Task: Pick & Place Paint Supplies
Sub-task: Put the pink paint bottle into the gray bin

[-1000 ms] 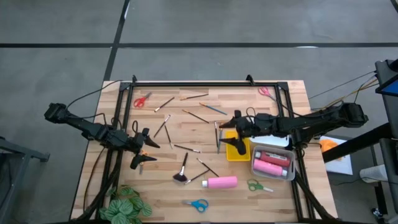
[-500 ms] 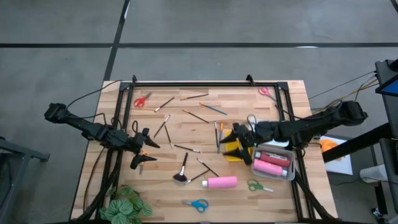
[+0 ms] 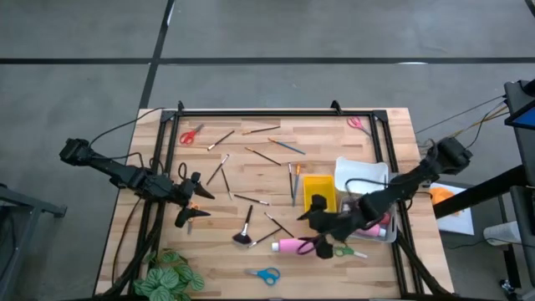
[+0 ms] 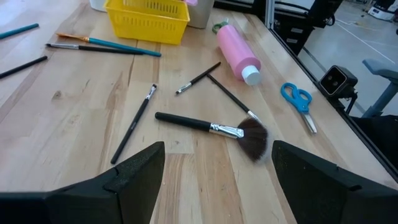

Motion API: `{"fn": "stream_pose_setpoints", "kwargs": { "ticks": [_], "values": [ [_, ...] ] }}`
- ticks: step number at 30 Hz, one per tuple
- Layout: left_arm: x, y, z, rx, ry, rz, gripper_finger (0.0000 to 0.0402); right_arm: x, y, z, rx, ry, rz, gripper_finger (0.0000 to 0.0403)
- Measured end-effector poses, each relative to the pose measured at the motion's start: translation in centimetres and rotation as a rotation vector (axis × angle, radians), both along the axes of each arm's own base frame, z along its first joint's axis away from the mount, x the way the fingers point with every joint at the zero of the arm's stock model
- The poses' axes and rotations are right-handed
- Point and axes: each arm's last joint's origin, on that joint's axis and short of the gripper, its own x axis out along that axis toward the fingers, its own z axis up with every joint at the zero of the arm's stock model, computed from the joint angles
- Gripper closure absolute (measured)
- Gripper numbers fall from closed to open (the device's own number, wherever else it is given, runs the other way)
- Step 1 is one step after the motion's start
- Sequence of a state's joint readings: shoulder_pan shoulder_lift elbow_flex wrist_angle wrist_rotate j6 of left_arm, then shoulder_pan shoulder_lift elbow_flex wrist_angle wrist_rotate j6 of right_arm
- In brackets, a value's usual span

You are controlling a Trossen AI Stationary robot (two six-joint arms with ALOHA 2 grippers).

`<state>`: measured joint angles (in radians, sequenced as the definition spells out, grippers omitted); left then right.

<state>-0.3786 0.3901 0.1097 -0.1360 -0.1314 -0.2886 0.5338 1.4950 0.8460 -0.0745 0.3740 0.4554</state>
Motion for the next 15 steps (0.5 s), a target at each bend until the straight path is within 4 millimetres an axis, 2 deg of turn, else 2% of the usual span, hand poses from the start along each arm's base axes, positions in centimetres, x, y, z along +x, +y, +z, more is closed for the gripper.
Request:
{"fn": "stream_pose_setpoints", "kwargs": {
  "ticks": [8,15],
  "values": [
    [0.0,0.0,0.0,0.002,0.004,0.0,0.0101,3.4,2.2,-1.8,-0.116,0.332,-0.02,0.0106],
    [-0.1,0.0,-0.2,0.008,0.021,0.0,0.0101,6.0,4.0,-1.7,-0.13,0.479,0.013,0.0106]
  ]
}}
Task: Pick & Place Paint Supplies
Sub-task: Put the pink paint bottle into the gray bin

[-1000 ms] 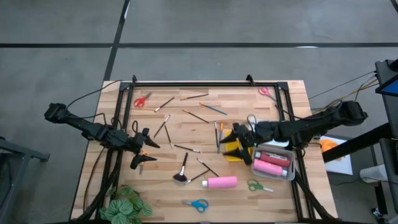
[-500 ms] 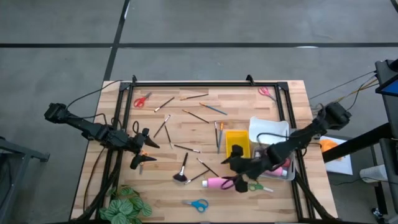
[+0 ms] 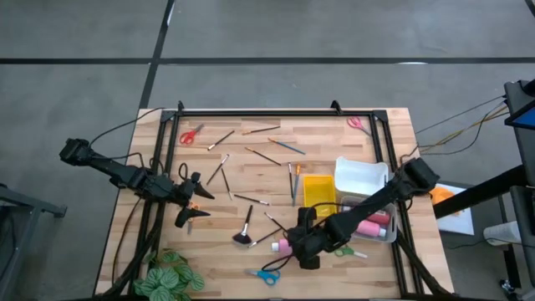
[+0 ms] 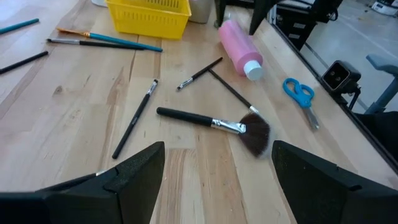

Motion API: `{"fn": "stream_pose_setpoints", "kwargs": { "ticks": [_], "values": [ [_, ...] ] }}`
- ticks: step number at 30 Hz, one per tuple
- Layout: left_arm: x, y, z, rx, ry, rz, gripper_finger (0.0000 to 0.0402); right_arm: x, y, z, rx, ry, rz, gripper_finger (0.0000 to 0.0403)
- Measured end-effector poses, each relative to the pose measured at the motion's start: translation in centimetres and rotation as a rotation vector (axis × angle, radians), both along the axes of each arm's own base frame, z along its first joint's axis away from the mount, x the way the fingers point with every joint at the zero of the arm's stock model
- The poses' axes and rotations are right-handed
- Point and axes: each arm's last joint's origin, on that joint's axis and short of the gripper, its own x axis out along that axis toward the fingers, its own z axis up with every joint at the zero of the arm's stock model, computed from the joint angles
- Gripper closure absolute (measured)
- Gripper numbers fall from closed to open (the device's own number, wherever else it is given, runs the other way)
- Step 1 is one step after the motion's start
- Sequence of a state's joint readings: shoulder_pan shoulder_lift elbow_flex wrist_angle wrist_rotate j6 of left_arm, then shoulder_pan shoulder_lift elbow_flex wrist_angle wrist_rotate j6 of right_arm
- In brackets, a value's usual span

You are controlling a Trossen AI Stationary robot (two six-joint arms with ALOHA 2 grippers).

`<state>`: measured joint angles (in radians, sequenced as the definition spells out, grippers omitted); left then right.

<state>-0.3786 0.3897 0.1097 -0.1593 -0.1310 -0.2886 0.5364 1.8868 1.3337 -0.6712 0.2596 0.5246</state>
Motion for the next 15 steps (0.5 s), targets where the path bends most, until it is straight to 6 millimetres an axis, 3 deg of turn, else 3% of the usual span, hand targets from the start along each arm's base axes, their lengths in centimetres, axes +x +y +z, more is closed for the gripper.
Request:
{"fn": "stream_pose_setpoints", "kwargs": {
  "ticks": [8,15],
  "values": [
    [-0.1,0.1,-0.3,0.011,0.028,0.001,0.0101,0.8,0.7,0.6,0.064,0.035,-0.019,0.0106],
    [-0.1,0.1,-0.3,0.013,0.033,0.0,0.0101,0.7,0.7,-1.7,0.061,0.108,-0.054,0.0106]
  ]
}}
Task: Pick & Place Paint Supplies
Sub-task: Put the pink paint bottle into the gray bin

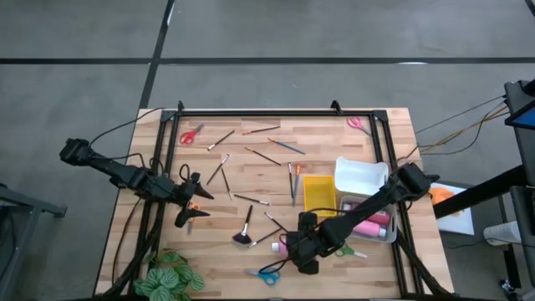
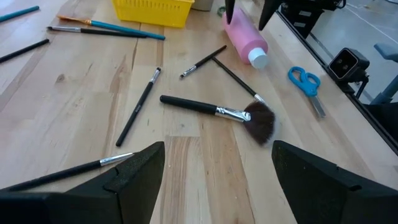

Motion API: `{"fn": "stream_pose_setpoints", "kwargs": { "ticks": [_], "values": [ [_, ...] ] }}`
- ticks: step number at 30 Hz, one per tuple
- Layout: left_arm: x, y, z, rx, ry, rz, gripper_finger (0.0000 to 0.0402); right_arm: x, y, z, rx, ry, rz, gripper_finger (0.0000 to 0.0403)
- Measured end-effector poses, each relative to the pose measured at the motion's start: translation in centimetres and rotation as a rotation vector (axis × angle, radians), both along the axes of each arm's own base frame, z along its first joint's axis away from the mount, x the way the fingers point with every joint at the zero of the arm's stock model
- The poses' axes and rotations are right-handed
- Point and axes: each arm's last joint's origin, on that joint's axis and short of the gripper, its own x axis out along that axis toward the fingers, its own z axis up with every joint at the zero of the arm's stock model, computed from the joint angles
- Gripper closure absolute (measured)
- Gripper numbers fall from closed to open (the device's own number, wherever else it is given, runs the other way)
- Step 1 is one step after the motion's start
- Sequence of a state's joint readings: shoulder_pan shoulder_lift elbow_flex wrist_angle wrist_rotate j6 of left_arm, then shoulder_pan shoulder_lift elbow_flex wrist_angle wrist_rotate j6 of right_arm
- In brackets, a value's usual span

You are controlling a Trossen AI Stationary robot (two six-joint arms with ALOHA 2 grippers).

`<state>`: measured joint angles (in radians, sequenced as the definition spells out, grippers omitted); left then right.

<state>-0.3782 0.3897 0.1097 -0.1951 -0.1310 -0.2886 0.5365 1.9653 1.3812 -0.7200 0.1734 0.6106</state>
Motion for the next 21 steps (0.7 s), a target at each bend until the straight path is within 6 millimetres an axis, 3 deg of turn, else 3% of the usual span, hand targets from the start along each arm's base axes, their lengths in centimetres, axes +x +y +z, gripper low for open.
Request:
{"fn": "stream_pose_setpoints", "kwargs": {
  "ticks": [6,12,21],
  "values": [
    [0.0,0.0,0.0,0.0,0.0,0.0,0.0101,0.2,0.2,-1.8,0.002,0.058,0.007,0.0106],
    [0.0,0.0,0.0,0.0,0.0,0.0,0.0101,0.1,0.2,-1.7,0.015,0.059,0.002,0.0111],
    [0.0,0.0,0.0,0.0,0.0,0.0,0.0101,0.1,0.2,-1.7,0.014,0.06,0.003,0.0194]
  ]
}}
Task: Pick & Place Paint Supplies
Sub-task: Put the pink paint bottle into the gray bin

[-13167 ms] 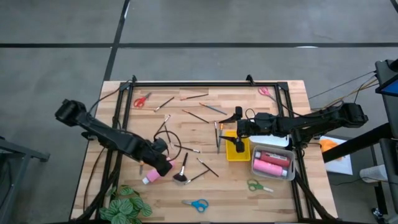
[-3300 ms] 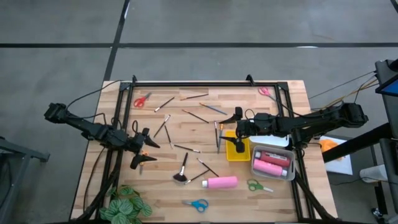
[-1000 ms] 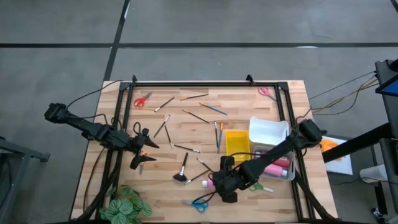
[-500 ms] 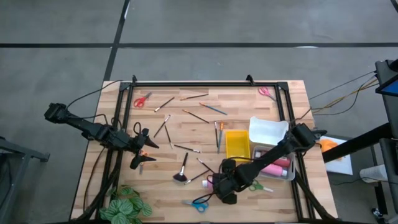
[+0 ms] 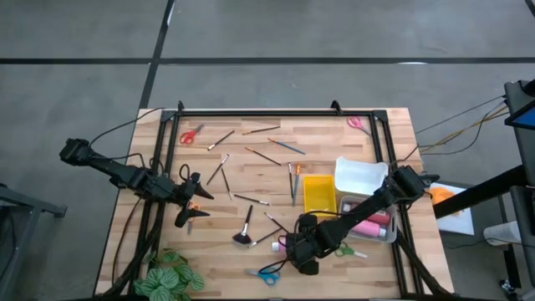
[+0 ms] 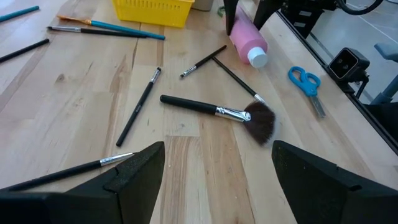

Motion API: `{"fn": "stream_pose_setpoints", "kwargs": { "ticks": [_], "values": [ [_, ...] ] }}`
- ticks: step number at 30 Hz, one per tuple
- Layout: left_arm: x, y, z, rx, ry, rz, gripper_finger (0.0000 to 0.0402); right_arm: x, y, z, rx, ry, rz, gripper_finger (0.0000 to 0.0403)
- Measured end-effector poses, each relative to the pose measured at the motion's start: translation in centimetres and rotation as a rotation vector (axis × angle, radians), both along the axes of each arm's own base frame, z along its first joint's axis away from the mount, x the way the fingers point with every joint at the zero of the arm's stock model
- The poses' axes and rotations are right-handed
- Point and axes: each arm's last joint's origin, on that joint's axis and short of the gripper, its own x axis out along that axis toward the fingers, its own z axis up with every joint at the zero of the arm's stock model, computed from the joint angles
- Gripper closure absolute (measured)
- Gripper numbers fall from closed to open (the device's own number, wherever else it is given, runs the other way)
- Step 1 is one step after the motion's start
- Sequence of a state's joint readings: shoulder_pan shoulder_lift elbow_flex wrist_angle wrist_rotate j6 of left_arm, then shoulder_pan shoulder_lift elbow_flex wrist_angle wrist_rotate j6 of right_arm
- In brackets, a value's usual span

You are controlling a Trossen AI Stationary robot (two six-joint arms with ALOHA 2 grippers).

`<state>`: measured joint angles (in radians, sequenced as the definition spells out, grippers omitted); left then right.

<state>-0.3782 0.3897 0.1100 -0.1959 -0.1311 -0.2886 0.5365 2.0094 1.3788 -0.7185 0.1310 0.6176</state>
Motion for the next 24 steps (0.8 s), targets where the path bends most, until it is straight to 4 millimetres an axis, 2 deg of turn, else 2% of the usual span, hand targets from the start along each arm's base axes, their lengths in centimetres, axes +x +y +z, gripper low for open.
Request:
{"fn": "stream_pose_setpoints", "kwargs": {
  "ticks": [13,18,24],
  "values": [
    [0.0,0.0,0.0,0.0,0.0,0.0,0.0101,-0.1,0.0,0.4,0.001,-0.005,0.008,0.0208],
    [0.0,0.0,-0.1,0.002,0.006,0.0,0.0101,-0.8,-0.5,3.1,0.016,-0.041,-0.012,0.0209],
    [-0.1,0.0,-0.1,0.005,0.012,0.0,0.0101,-3.2,-1.5,7.1,-0.001,-0.053,-0.094,0.0209]
  ]
}}
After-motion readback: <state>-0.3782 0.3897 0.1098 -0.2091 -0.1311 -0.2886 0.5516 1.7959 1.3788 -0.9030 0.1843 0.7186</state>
